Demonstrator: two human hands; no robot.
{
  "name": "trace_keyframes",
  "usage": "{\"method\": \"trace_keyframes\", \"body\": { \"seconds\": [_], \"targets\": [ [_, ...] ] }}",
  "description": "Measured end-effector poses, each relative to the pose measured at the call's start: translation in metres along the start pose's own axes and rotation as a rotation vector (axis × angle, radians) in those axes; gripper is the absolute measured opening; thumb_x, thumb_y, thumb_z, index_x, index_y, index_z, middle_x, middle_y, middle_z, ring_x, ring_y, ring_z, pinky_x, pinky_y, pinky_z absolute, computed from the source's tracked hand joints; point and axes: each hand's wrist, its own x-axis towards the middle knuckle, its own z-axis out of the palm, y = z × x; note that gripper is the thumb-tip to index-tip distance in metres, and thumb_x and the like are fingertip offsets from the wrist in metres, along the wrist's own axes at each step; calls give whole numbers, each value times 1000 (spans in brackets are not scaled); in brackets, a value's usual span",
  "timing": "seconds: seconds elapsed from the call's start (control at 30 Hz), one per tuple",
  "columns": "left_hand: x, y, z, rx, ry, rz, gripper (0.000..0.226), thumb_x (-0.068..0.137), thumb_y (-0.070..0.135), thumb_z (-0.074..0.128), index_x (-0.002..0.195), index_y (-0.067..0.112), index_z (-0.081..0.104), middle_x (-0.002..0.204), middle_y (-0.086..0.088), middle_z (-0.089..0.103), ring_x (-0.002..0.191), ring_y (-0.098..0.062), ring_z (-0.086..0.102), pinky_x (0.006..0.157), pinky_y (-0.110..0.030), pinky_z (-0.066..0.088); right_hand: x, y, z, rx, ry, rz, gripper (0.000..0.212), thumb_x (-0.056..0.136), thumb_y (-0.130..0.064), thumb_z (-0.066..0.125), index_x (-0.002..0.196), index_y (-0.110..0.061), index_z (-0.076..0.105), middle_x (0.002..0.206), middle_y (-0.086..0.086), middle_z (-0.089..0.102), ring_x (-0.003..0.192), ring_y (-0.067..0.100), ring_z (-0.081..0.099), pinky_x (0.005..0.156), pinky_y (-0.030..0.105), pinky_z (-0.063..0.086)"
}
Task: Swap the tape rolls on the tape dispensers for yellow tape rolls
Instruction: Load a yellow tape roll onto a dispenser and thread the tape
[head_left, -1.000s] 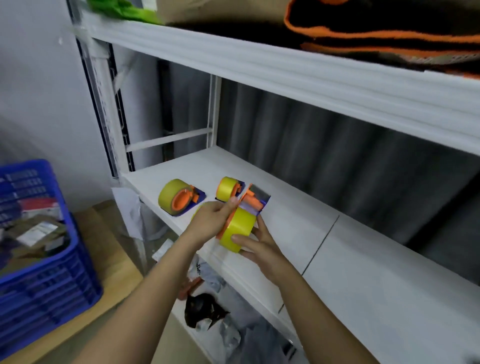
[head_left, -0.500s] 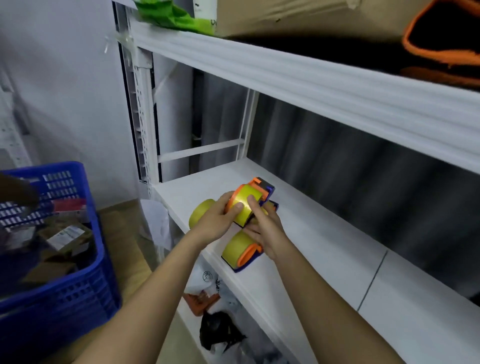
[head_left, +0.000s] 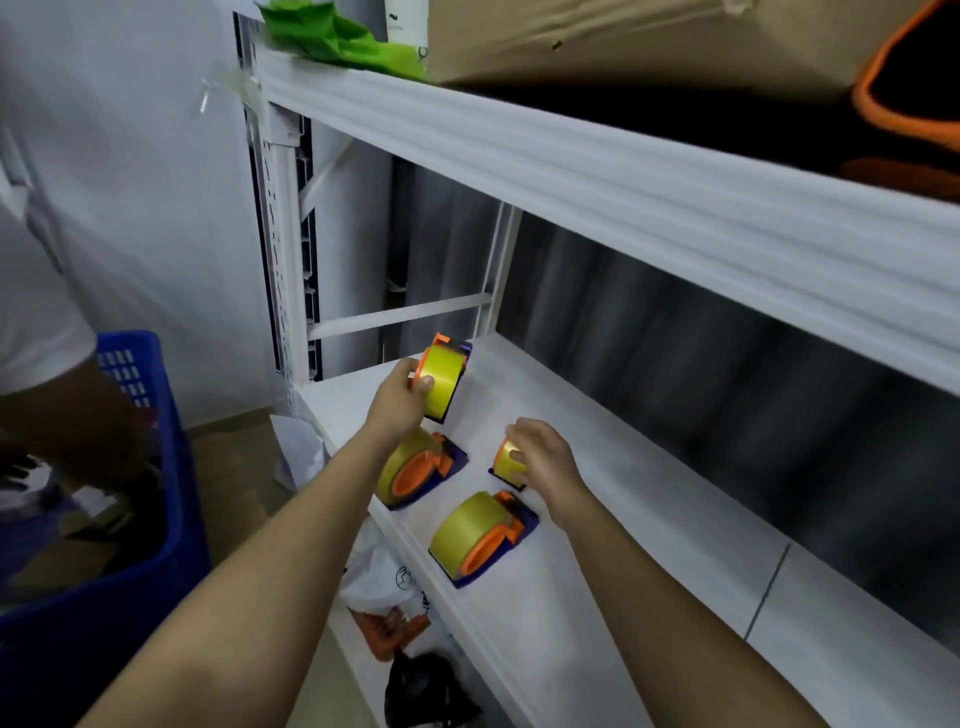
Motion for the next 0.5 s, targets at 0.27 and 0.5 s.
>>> {"method": "trace_keyframes", "body": {
  "seconds": [0.27, 0.5],
  "targets": [
    [56, -10, 21, 186, -148, -71, 33, 99, 20, 42, 128, 3, 44, 123, -24, 53, 101, -34, 52, 85, -36, 41, 31, 30, -10, -507, 110, -182, 47, 87, -14, 63, 132, -17, 53, 141, 9, 45, 127, 25, 44, 102, 27, 36],
    [93, -45, 50, 368, -326, -57, 40, 101, 25, 37, 136, 6, 36, 136, -20, 45, 121, -33, 44, 93, -35, 35, 65, 56, -18, -738, 55, -183, 81, 80, -36, 72, 147, -25, 28, 156, 7, 14, 141, 29, 14, 111, 33, 20]
  ]
}}
